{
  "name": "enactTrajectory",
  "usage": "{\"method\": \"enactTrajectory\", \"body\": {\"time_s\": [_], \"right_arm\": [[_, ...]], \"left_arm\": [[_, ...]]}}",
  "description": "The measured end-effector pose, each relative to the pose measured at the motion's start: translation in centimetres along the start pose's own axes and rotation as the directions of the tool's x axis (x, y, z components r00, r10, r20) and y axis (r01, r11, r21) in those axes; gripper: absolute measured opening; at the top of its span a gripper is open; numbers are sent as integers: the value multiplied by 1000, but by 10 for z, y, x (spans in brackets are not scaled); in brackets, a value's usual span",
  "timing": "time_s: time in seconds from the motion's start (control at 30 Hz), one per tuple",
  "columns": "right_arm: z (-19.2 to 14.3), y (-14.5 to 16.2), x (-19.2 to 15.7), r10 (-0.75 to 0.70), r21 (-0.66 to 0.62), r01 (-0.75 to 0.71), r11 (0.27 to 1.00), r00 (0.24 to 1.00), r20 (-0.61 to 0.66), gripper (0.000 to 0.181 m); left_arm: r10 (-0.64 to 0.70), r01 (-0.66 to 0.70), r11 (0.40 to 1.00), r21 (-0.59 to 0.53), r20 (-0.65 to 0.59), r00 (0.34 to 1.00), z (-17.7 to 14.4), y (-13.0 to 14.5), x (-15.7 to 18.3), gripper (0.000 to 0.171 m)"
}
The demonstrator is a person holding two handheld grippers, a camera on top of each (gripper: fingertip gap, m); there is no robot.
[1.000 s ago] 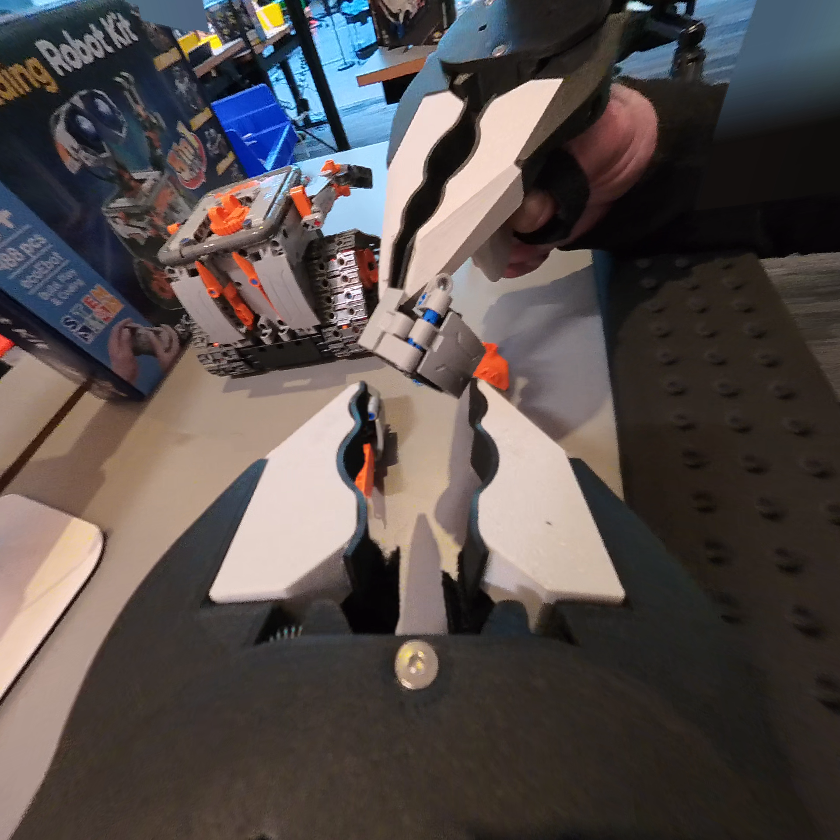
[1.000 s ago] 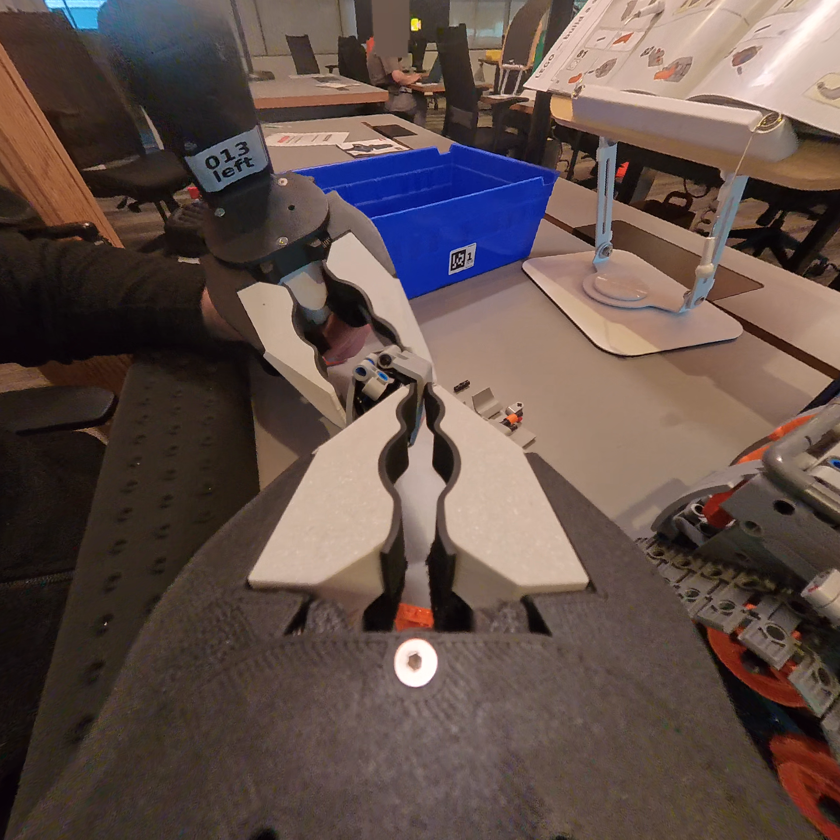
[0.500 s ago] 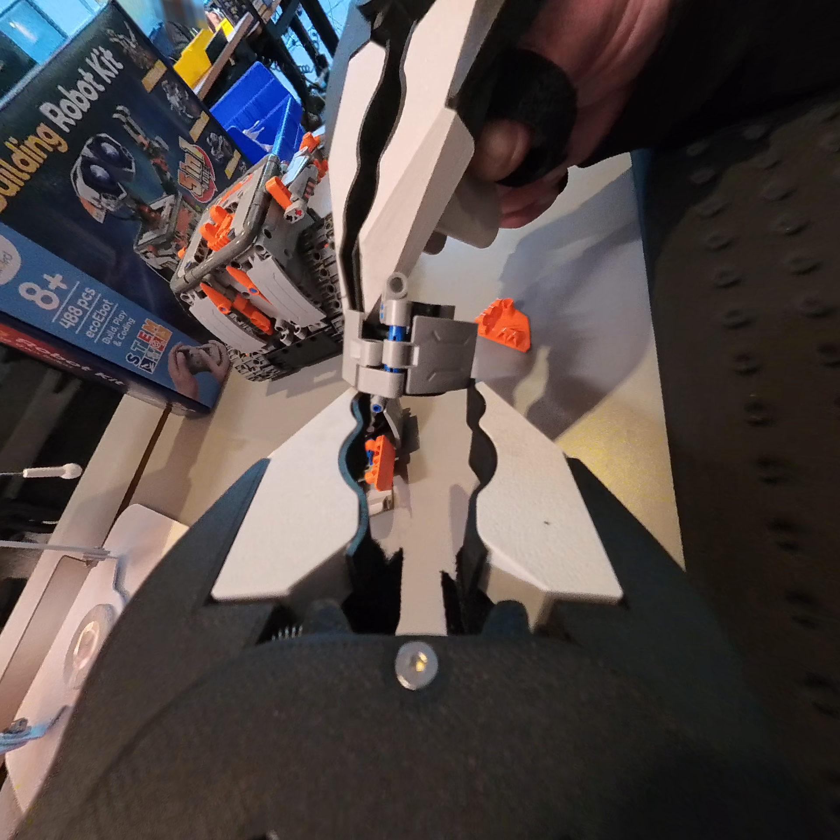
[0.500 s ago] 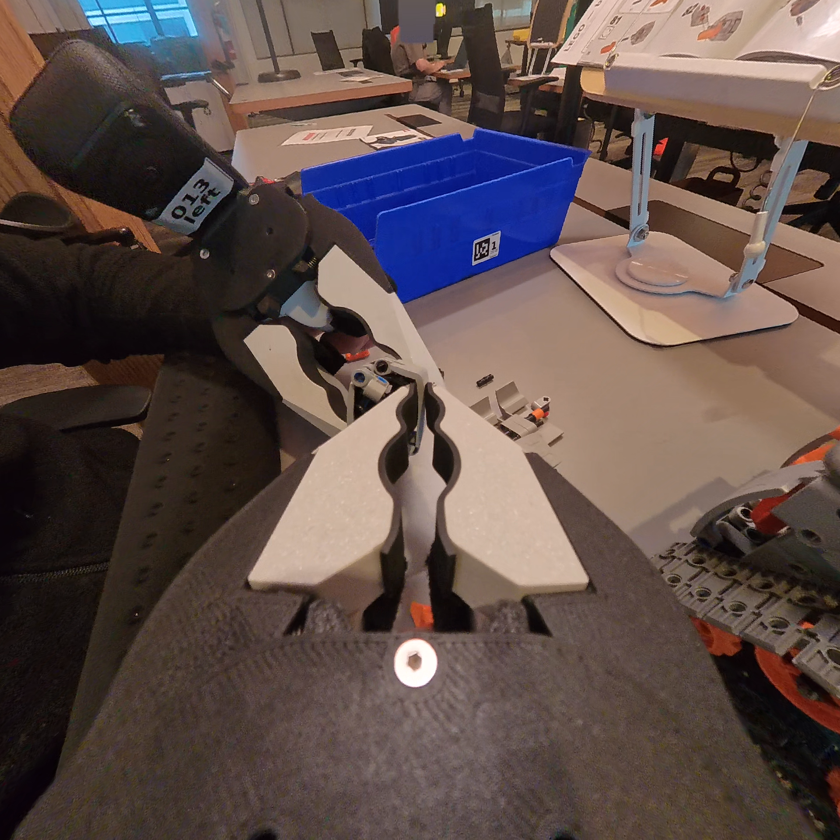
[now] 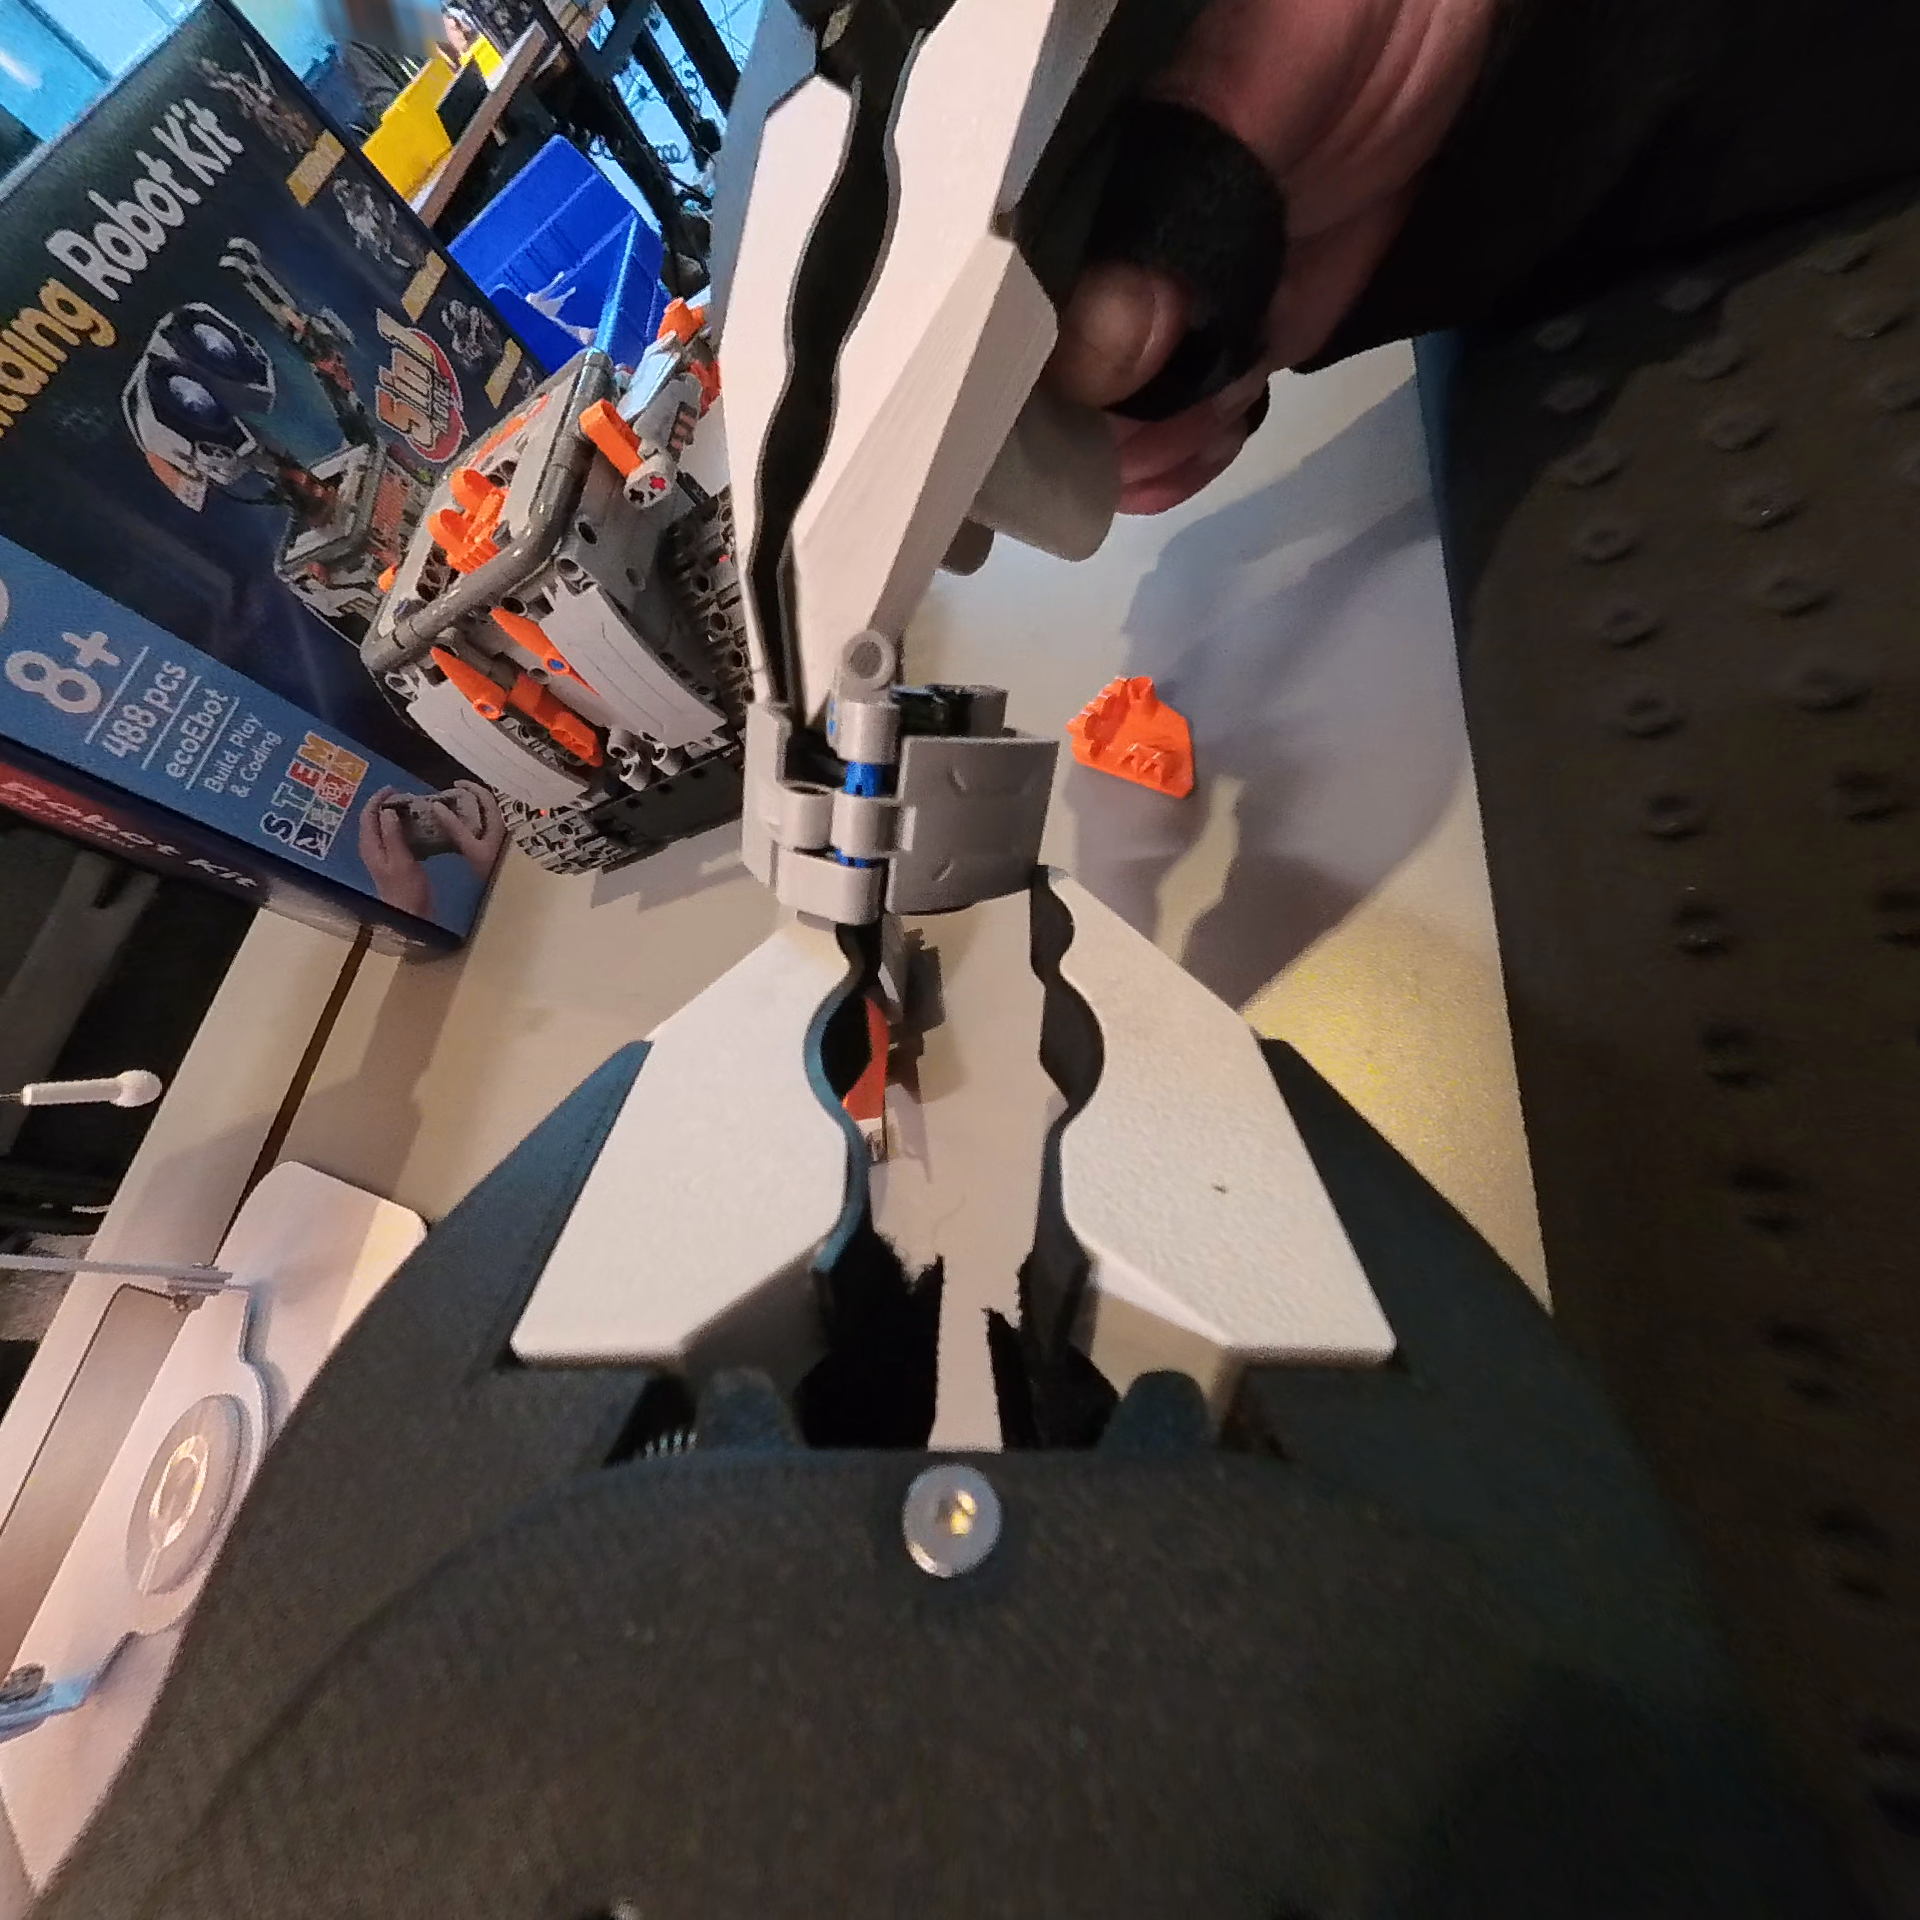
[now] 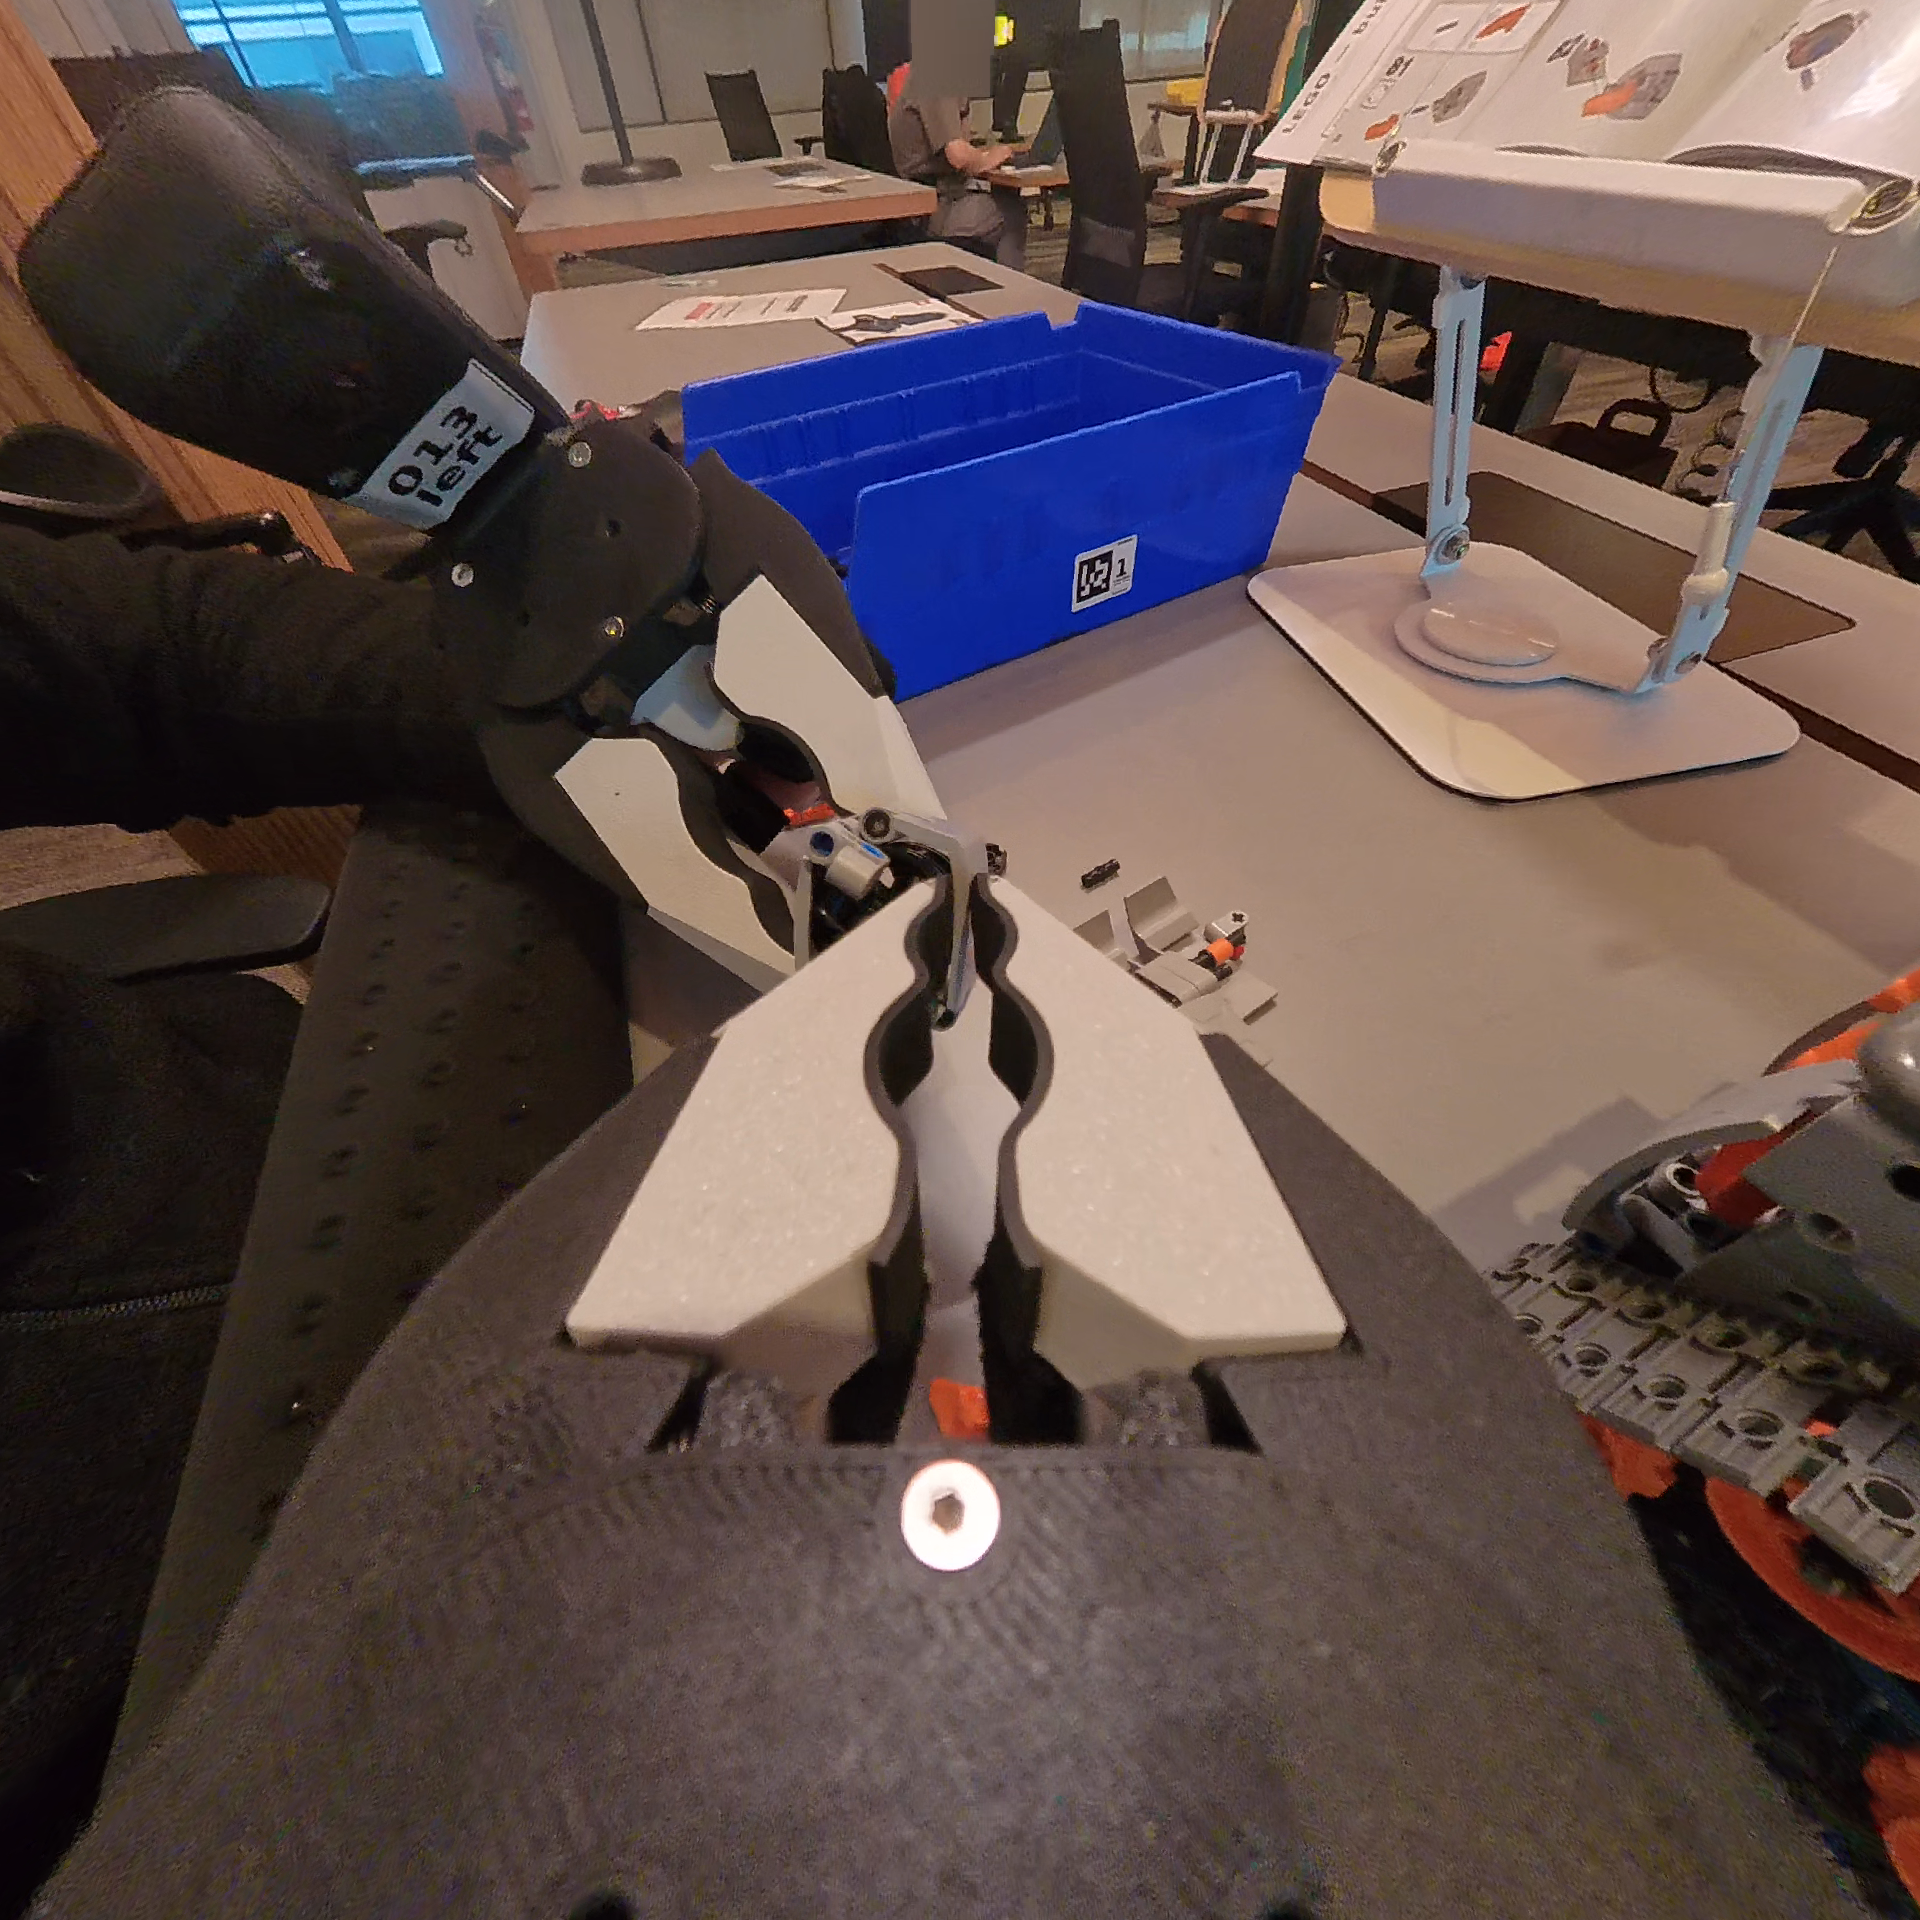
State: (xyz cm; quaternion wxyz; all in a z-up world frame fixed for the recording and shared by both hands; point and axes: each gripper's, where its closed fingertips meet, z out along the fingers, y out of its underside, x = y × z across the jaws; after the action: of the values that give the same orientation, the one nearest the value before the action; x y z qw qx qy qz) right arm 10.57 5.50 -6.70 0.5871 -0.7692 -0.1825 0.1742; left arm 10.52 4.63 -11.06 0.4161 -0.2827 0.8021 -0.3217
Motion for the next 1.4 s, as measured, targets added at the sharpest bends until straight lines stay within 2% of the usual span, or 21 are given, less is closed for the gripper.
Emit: {"method": "enactTrajectory", "body": {"time_s": [0.33, 0.47, 1.0, 1.4], "right_arm": [[0, 2, 3, 17, -5, -17, 1000, 1000, -9, 0], [0, 1, 4, 23, -3, -23, 1000, 1000, -11, 0], [2, 2, -2, -8, -12, 8, 1000, 1000, 6, 1], [-1, -2, -4, -70, -8, 70, 998, 997, -14, 1]], "left_arm": [[-14, 14, 1000, 23, 37, 999, -3, -4, -7, 47], [-10, 9, 1000, 24, 43, 999, -3, -5, -7, 49], [-10, 9, 1000, 12, 59, 998, -3, -3, -10, 45], [70, -69, 997, -14, 110, 991, -6, -5, -11, 38]]}}
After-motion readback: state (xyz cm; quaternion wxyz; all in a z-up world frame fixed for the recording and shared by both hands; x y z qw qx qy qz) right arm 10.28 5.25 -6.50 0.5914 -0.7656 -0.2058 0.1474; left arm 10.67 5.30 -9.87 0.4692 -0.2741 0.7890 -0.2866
